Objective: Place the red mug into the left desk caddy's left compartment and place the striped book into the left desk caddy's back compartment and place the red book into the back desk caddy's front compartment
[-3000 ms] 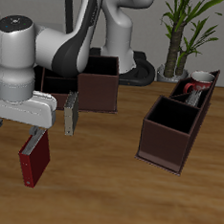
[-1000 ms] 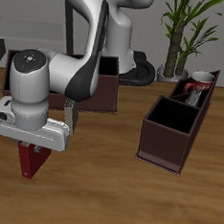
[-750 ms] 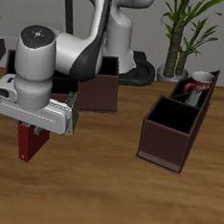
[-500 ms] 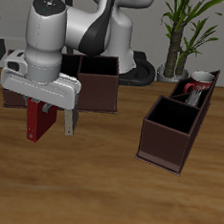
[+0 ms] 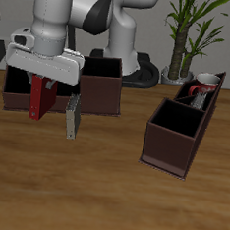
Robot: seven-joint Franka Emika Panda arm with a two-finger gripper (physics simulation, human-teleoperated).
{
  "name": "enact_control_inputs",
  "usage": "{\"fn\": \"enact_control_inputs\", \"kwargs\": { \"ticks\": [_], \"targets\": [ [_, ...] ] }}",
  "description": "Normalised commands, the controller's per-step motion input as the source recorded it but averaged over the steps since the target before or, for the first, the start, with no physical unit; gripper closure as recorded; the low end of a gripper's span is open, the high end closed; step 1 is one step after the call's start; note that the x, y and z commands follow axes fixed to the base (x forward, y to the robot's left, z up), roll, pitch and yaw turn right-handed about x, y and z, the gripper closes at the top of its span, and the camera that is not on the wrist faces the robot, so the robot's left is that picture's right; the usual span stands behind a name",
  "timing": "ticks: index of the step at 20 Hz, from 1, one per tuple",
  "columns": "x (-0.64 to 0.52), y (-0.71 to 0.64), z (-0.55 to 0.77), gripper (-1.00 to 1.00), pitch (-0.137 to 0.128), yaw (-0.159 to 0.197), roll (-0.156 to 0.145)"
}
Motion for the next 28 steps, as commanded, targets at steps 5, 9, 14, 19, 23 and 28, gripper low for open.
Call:
{"fn": "enact_control_inputs", "kwargs": {
  "ticks": [5, 9, 14, 19, 23, 28],
  "targets": [
    [-0.57, -0.11, 0.20, 1.00, -0.031, 0.091, -0.012],
    [-0.59, -0.11, 0.20, 1.00, -0.055, 0.101, 0.008],
    [-0.39, -0.08, 0.12, 1.00, -0.002, 0.039, -0.017],
    [-0.35, -0.13, 0.19, 1.00, -0.017, -0.015, -0.001],
    [-0.31, -0.24, 0.05, 1.00, -0.006, 0.012, 0.010],
    [-0.36, 0.03, -0.07, 1.00, 0.029, 0.076, 0.071]
  ]
}}
